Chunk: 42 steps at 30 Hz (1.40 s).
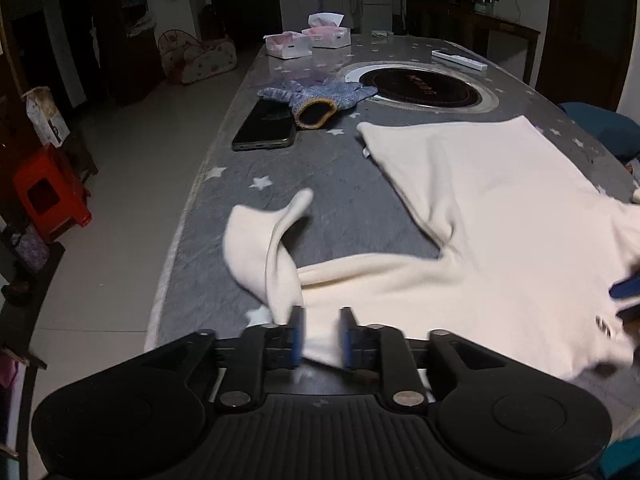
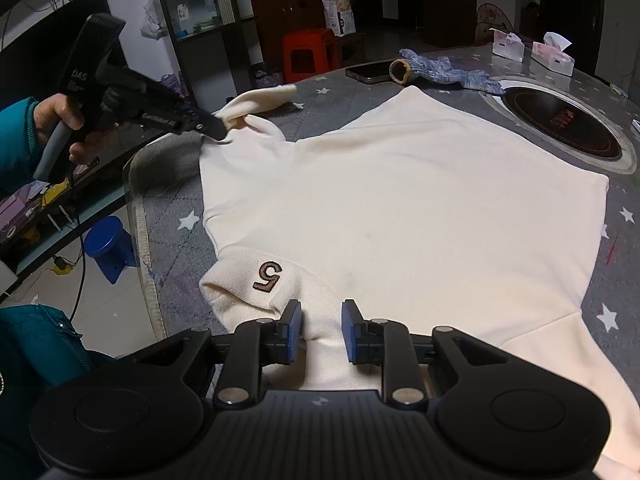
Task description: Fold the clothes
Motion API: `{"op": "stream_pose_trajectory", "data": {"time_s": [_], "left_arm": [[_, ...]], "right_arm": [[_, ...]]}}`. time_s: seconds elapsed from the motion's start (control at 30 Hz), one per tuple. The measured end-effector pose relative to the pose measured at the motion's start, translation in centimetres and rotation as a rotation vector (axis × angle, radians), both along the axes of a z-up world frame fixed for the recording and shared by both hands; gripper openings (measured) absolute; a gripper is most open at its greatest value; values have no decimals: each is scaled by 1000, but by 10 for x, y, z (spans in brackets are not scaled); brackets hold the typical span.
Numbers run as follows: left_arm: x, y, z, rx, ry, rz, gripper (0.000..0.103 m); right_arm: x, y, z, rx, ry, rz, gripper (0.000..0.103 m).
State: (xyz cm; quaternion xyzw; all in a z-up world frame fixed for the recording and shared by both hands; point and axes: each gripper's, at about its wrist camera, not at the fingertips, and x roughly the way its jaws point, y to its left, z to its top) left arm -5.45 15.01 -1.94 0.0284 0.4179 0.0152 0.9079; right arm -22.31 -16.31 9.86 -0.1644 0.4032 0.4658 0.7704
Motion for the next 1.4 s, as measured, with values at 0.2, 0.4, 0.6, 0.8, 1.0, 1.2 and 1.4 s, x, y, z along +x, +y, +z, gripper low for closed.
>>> {"op": "stream_pose_trajectory", "data": {"time_s": [0.2, 0.4, 0.6, 0.8, 1.0, 1.2, 1.4], "left_arm": [[19, 3, -4, 69, -31, 100, 26], [38, 6, -7, 138, -62, 201, 39], [56, 20, -10, 44, -88, 199, 42], [53, 40, -9, -61, -125, 226, 10], [11, 56, -5, -72, -148, 307, 7], [-28, 68, -9, -66, -124, 379, 7], [-21, 71, -11, -27, -94, 432, 20]], "right_arm": [[-2, 0, 0, 3, -2, -8, 23], [-2, 0, 0, 2, -2, -8, 23], [-2, -1, 0, 3, -2, -11, 23], [-3, -1, 0, 5, -3, -16, 23], [-1, -2, -1, 5, 2, -13, 23], [-1, -2, -1, 11, 6, -20, 24], [-8, -2, -1, 19, 9, -19, 24]]}}
